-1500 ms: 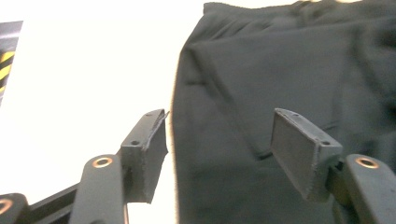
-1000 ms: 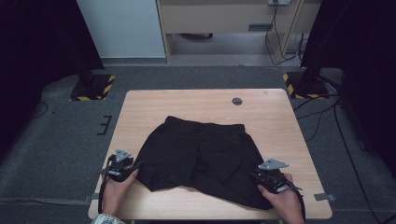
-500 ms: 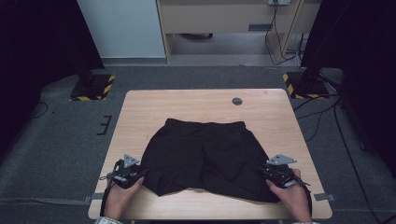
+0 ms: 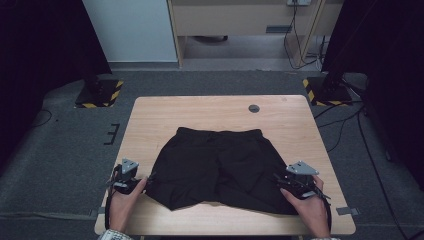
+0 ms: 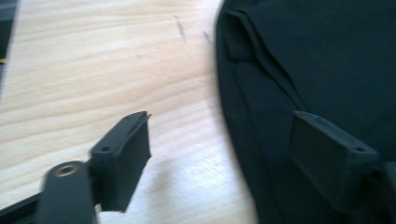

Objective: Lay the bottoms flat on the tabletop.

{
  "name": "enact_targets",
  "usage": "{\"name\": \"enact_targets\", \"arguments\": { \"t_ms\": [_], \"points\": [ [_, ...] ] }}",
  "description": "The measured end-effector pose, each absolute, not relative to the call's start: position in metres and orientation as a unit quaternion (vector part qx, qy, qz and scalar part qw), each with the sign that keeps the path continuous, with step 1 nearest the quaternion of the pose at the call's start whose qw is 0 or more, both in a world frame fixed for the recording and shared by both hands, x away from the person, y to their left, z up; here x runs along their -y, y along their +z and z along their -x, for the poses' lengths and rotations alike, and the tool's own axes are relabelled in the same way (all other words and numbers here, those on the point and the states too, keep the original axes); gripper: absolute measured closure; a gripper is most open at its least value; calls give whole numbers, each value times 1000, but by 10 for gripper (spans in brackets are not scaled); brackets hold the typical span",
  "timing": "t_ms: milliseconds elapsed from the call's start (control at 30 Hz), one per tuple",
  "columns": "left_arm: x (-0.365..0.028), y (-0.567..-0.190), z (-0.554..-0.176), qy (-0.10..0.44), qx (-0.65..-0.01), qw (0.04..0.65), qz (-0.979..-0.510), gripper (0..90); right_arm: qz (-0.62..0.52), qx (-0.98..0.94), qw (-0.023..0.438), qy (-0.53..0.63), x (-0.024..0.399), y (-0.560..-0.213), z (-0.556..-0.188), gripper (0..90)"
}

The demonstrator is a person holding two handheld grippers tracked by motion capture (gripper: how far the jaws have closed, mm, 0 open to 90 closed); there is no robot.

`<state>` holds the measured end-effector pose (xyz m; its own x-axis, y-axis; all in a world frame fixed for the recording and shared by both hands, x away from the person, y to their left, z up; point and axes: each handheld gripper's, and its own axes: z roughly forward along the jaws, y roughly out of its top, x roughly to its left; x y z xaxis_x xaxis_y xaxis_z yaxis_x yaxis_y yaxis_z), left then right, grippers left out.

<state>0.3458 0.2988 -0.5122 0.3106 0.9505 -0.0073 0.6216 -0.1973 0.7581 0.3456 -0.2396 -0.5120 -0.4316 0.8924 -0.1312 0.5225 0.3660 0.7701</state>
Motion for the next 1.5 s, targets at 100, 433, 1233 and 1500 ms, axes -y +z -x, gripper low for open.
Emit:
{"name": "enact_targets", "arguments": {
  "t_ms": [100, 433, 1233, 1500],
  "points": [
    [-302, -510, -346, 248, -538, 350, -726, 132, -458, -777, 276, 333, 239, -513, -348, 167],
    [-297, -504, -364, 260, -492, 362, -748, 174, -479, -761, 254, 357, 234, -512, -361, 229],
    [-273, -507, -488, 202, -496, 315, -784, 378, -454, -816, 215, 286, 211, -523, -507, 445],
    [-253, -507, -494, 221, -463, 303, -803, 383, -468, -804, 184, 318, 219, -528, -512, 437]
  ]
}}
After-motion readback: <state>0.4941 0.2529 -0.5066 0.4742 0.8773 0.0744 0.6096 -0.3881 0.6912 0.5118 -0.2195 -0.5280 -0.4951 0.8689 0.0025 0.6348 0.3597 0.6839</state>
